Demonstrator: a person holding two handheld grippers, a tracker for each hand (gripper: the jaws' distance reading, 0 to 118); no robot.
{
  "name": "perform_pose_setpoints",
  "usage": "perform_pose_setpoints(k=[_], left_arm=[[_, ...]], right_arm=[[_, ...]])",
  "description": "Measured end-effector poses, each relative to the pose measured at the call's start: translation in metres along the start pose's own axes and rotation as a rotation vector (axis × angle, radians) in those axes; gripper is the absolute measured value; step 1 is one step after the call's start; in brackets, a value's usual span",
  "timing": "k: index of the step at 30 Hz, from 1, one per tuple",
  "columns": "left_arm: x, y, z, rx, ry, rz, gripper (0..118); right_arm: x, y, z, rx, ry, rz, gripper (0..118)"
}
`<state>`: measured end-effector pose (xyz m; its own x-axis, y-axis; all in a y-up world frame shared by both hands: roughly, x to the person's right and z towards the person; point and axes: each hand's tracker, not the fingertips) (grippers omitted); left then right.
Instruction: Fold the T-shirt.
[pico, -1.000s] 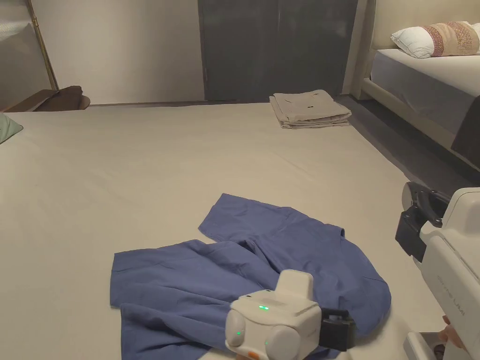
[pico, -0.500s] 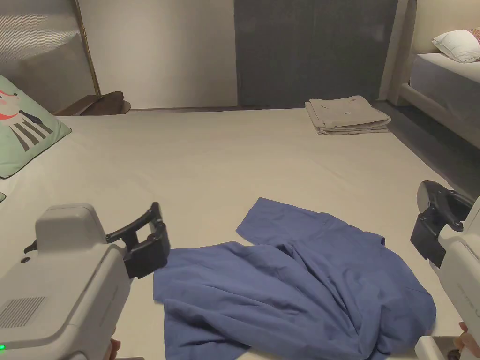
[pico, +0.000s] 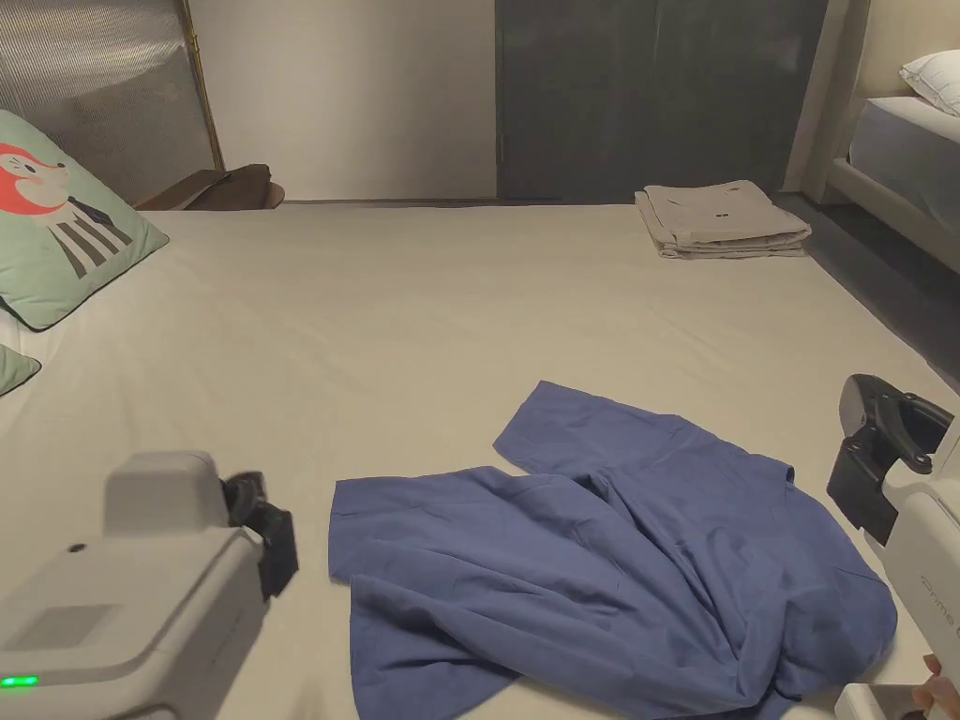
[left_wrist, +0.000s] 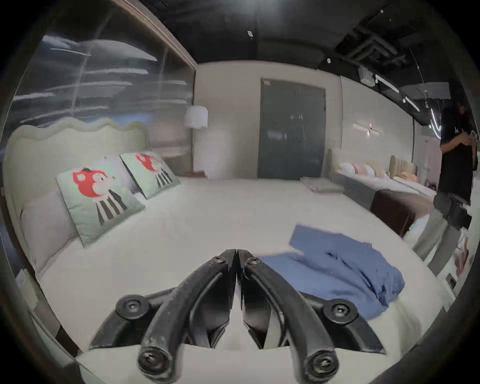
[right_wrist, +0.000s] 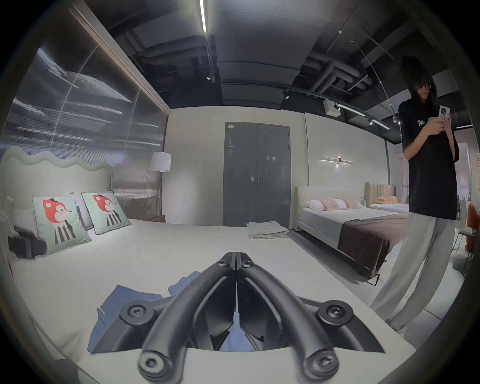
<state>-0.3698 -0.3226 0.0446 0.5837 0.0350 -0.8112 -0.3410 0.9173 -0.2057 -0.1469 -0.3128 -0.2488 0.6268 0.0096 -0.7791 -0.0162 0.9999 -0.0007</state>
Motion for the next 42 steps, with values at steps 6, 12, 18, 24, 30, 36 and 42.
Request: perform_pose_setpoints(k=[6, 12, 18, 24, 30, 36, 42], left_arm=[[0.020, -0.057, -0.051, -0.313, -0.100, -0.030, 81], [0.042, -0.111, -0.091, -0.480, -0.092, -0.110, 106], [0.049, -0.135, -0.112, -0.526, -0.067, -0.097, 80], [0.061, -0.126, -0.098, -0.461, -0.055, -0.124, 24], [0.045, -0.123, -0.094, -0.449, -0.064, -0.036, 5], [0.044, -0.121, -0.090, -0.437, -0.068, -0.046, 5], [0.042, -0.120, -0.092, -0.436, -0.071, -0.035, 5]], right_arm=[[0.004, -0.016, -0.001, -0.059, 0.002, 0.004, 0], [0.010, -0.031, 0.001, -0.108, -0.008, 0.005, 0], [0.020, -0.045, 0.005, -0.155, -0.032, 0.008, 0], [0.033, -0.057, 0.001, -0.217, -0.060, 0.004, 0], [0.071, -0.078, -0.019, -0.393, -0.080, -0.009, 95], [0.101, -0.125, -0.046, -0.592, -0.014, -0.040, 94], [0.098, -0.175, -0.068, -0.774, 0.071, -0.023, 92]])
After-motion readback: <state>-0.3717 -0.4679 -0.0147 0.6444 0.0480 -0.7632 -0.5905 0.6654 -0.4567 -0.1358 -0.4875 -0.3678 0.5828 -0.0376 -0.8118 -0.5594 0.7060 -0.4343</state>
